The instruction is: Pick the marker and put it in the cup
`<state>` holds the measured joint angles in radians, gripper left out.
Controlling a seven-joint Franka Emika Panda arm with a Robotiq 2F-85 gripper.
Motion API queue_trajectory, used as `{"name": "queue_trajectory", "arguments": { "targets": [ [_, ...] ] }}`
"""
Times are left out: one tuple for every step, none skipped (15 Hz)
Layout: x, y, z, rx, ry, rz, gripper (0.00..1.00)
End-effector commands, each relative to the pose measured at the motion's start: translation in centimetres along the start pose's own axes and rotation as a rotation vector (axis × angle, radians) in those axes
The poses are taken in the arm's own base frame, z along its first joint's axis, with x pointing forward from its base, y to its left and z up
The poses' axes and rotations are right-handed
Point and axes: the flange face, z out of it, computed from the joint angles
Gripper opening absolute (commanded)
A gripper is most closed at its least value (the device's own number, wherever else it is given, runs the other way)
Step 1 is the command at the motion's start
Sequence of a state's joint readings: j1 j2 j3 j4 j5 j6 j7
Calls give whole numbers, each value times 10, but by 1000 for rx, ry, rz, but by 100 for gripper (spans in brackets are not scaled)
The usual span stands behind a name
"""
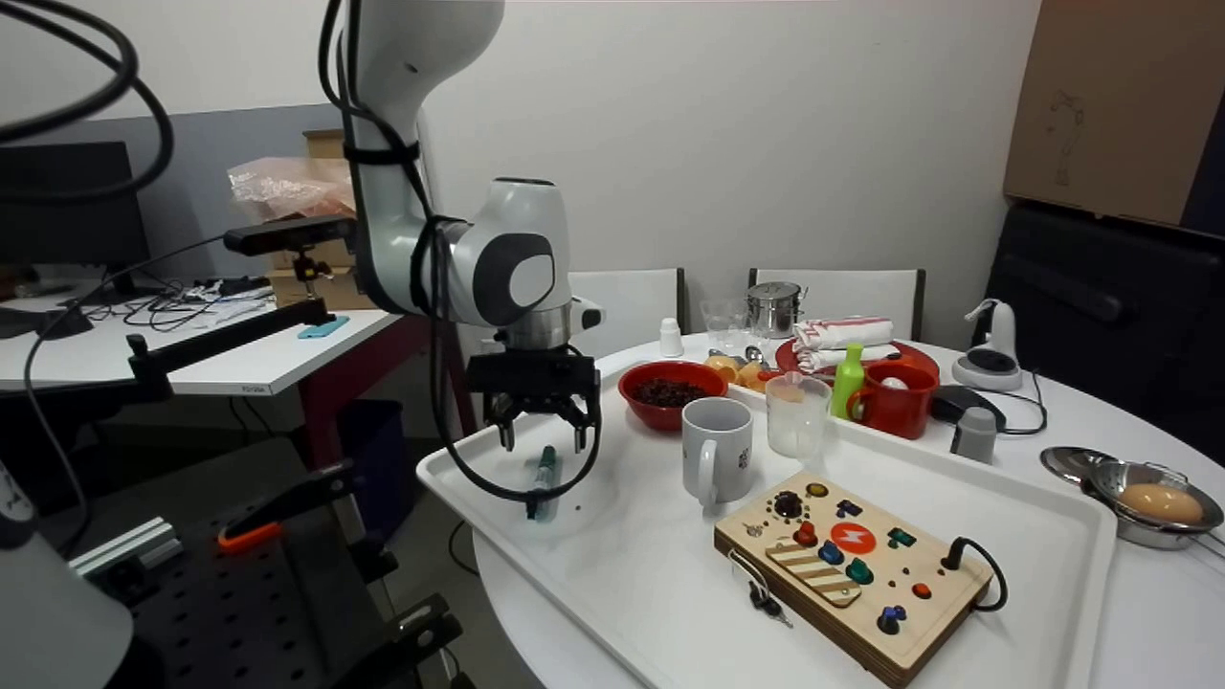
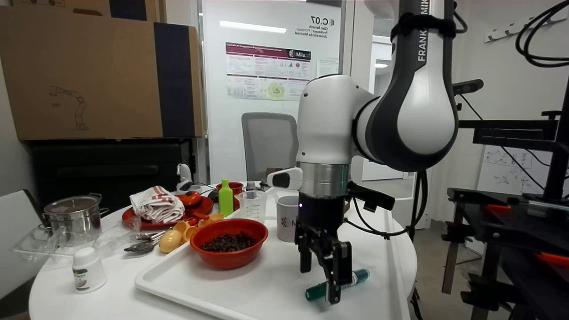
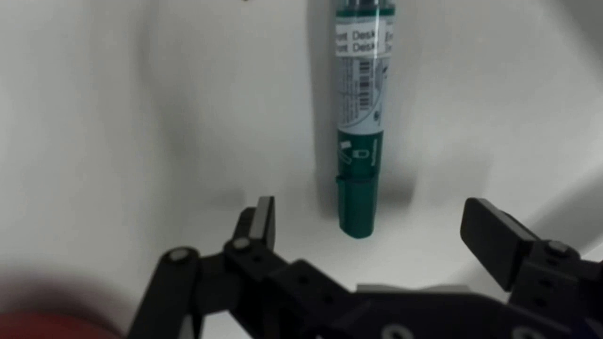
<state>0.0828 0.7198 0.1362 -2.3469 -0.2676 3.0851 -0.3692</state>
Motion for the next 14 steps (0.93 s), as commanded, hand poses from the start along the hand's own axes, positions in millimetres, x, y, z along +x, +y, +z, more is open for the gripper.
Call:
{"name": "queue_trajectory", "arguments": {
  "targets": [
    [-3, -12, -3, -20, -14, -22, 89],
    [-2, -13, -3, -24, -16, -28, 74],
    [-1, -14, -3, -27, -17, -33, 68],
    [0, -14, -2, -34, -18, -35, 60],
    [0, -13, -2, -37, -19, -35, 53],
    [0, -12, -3, -39, -17, -33, 44],
    [0, -11, -3, -44, -18, -32, 37],
    [0, -11, -4, -46, -19, -30, 30],
    [0, -10, -4, -48, -21, -27, 21],
    [0, -9, -4, -50, -23, -25, 15],
    [-1, -9, -4, -51, -23, -23, 10],
    [-1, -9, -4, -53, -24, -22, 9],
    [-1, -8, -4, -55, -26, -20, 11],
    [-2, -8, -4, -56, -26, -18, 13]
  ]
}}
